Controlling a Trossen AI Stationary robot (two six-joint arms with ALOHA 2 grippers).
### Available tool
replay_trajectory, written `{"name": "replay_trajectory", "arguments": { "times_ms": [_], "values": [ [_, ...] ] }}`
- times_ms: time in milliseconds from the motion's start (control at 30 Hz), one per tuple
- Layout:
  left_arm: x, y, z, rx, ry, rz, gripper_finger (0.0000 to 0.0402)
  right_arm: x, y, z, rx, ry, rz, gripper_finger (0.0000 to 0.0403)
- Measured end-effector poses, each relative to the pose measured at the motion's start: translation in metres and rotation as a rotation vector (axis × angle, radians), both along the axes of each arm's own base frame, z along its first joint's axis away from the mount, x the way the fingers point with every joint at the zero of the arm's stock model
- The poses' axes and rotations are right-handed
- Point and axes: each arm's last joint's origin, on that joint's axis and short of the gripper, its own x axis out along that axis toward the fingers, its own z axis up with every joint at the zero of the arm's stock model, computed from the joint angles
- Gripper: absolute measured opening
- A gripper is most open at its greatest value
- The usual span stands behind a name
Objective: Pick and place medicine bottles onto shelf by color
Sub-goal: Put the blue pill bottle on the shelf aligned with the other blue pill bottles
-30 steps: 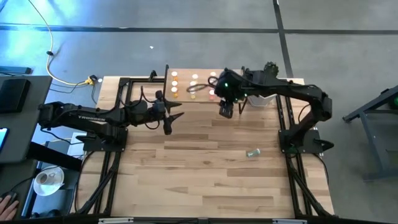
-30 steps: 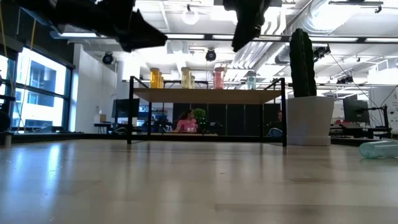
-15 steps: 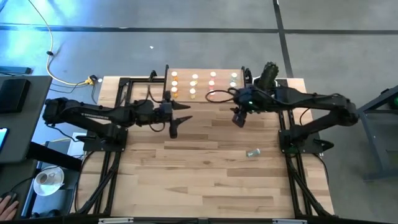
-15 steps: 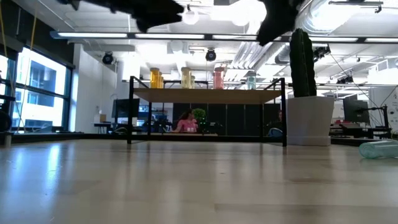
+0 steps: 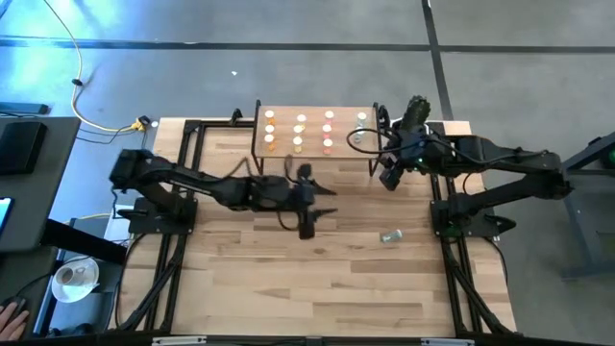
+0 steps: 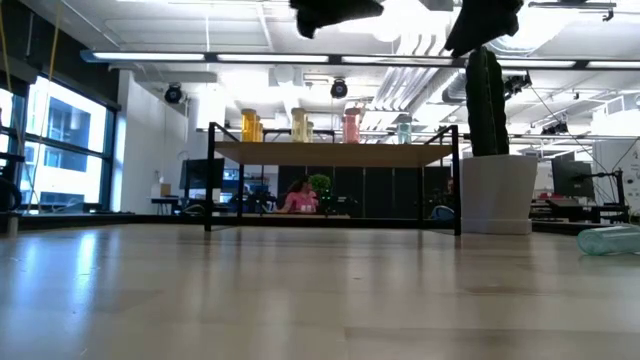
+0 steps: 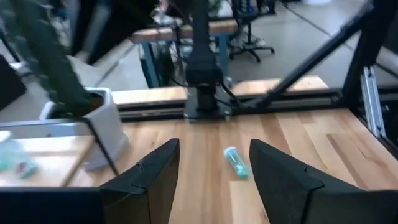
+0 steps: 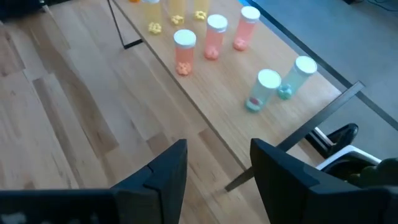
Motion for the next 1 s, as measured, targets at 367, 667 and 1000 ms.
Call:
{"name": "replay_trajectory", "arguments": {
  "times_ms": [367, 667, 1000],
  "values": [
    [0.054, -0.026, -0.029, -0.023, 0.112, -0.052, 0.0215, -0.003, 0.001, 0.001, 0.014, -0.006, 0.014, 0.0167],
    [0.091, -0.028, -0.059, -0.08, 0.092, -0.038, 0.0244, -0.003, 0.001, 0.001, 0.02, -0.005, 0.016, 0.0167],
    [0.123, -0.028, -0.094, -0.07, 0.12, -0.037, 0.0242, -0.003, 0.001, 0.001, 0.021, -0.005, 0.016, 0.0167]
  ]
}}
